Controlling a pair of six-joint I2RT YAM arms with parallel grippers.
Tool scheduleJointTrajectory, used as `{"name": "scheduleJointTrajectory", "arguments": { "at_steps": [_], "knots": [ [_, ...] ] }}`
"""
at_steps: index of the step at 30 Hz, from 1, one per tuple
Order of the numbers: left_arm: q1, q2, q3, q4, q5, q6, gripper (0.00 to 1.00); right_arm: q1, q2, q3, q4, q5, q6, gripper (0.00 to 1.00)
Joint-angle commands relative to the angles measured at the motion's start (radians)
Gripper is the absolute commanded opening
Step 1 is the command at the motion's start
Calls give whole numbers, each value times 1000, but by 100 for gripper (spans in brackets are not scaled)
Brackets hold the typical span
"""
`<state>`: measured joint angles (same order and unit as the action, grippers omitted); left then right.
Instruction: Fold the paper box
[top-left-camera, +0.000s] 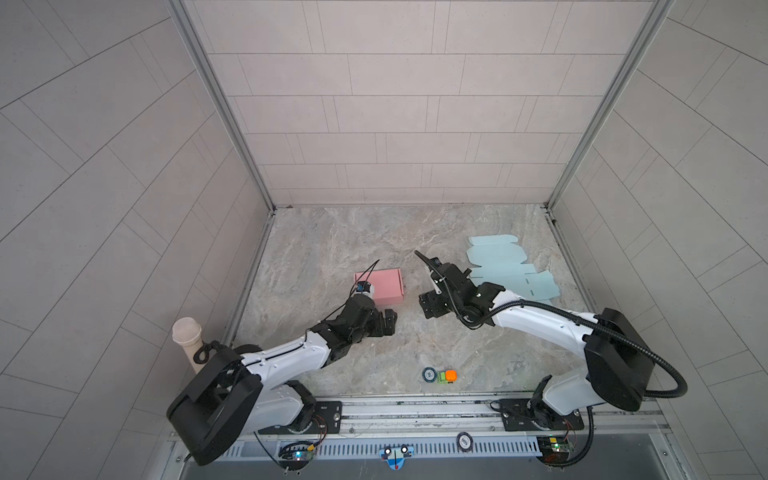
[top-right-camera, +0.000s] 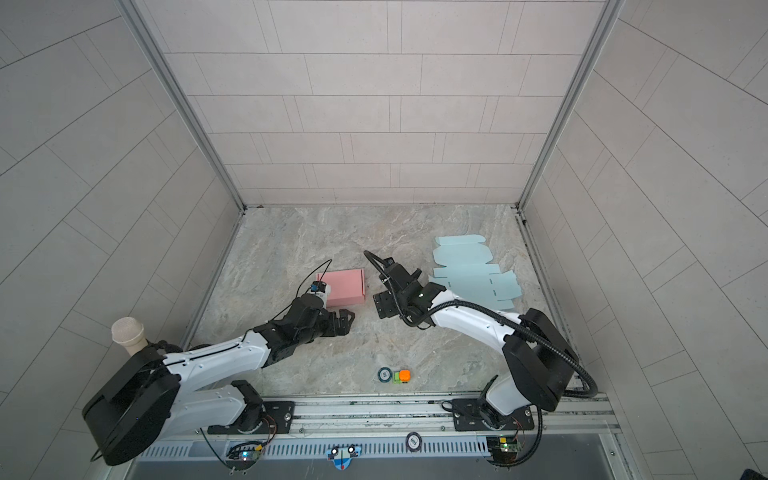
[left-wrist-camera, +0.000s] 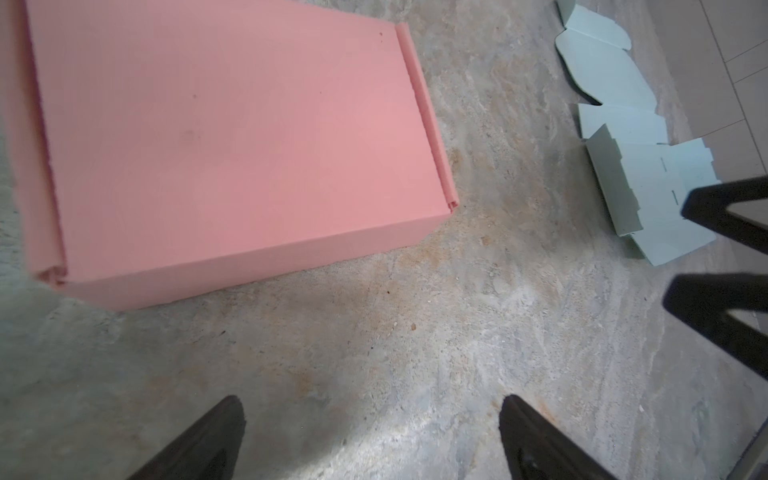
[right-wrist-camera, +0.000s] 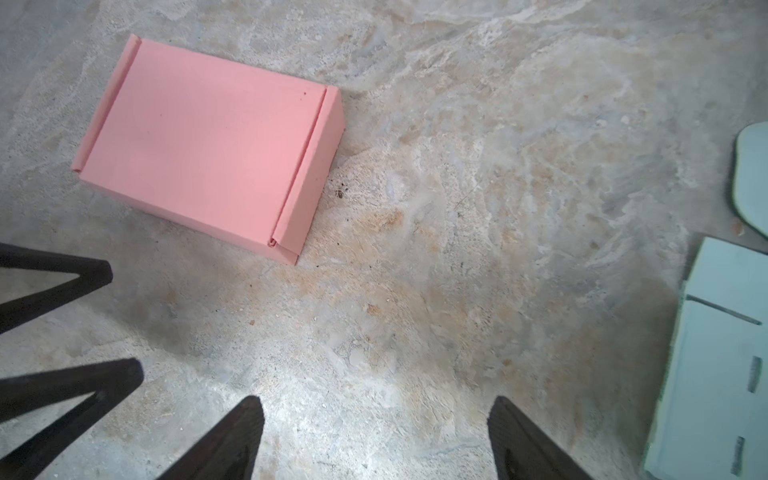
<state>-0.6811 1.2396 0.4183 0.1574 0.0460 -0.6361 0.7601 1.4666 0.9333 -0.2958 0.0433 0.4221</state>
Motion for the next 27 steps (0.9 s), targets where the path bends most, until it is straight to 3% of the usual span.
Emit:
{"name": "scheduleJointTrajectory", "arguments": {
  "at_steps": [1, 27],
  "knots": [
    [-2, 39, 58, 42, -36, 11, 100, 8, -54, -25, 16, 66, -22, 87],
    [161, 345, 278, 49, -53, 78, 100, -14, -213, -145, 66, 95, -92, 89]
  ]
}}
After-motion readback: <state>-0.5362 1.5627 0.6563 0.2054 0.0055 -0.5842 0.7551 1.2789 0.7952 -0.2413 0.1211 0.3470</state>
